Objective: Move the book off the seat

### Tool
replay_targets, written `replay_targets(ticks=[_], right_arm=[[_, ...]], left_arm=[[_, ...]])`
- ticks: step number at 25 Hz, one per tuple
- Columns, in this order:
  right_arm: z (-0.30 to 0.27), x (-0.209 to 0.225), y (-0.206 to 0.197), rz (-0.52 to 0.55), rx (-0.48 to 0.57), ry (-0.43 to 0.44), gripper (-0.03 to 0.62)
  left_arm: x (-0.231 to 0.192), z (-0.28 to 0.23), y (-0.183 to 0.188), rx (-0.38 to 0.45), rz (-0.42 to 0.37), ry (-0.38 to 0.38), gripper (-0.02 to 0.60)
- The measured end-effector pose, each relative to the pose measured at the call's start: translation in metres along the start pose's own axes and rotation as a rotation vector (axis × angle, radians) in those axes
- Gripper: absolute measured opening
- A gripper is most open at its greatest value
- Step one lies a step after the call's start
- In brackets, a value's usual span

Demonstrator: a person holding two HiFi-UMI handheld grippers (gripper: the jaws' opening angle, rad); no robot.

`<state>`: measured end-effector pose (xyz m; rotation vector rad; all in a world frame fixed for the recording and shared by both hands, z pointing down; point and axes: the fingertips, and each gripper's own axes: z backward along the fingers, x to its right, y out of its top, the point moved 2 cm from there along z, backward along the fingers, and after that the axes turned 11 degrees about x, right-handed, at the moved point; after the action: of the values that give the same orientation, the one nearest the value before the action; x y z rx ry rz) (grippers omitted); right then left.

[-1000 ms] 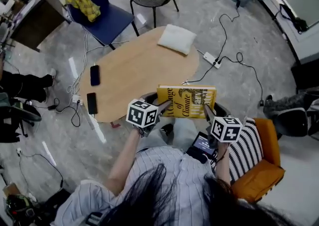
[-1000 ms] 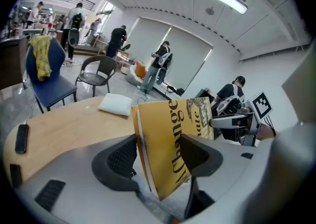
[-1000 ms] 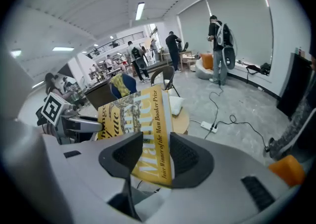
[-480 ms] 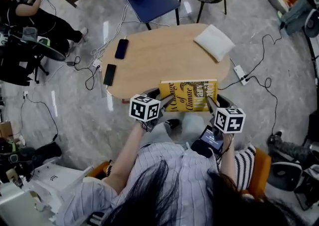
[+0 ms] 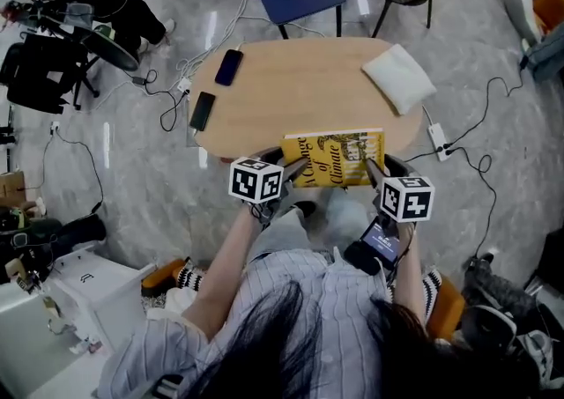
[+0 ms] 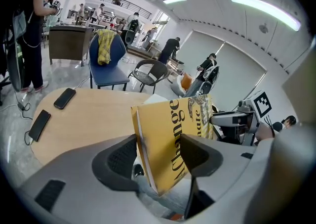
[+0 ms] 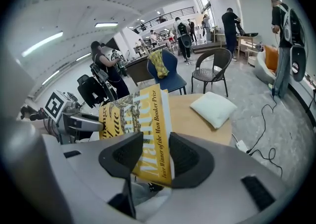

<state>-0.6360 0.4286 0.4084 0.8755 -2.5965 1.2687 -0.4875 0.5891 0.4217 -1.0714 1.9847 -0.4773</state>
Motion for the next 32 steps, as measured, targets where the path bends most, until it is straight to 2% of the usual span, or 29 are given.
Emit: replay_targets(ticks=[9, 16, 24, 32], right_arm=[[-0.058, 0.021, -0.009, 0.029, -0.112, 0.064, 0.179], [-0.117, 0.024, -0.041, 0.031, -0.213, 0.104, 0.178], [-0.197, 0.024, -0.080, 0.074, -0.308, 0.150, 0.178], [-0.260, 0.021, -0.120, 0.125, -0.402, 0.175, 0.172]], left_arm=[[-0.034, -0.035, -0.020, -0.023, 0.090, 0.064, 0.284], [-0.080, -0.055, -0.058, -0.059, 0.178, 0.118, 0.284], [-0.146, -0.084, -0.101, -0.109, 0.244, 0.169, 0.284], [-0.201, -0.106, -0.136, -0.207, 0.215, 0.221, 0.284]])
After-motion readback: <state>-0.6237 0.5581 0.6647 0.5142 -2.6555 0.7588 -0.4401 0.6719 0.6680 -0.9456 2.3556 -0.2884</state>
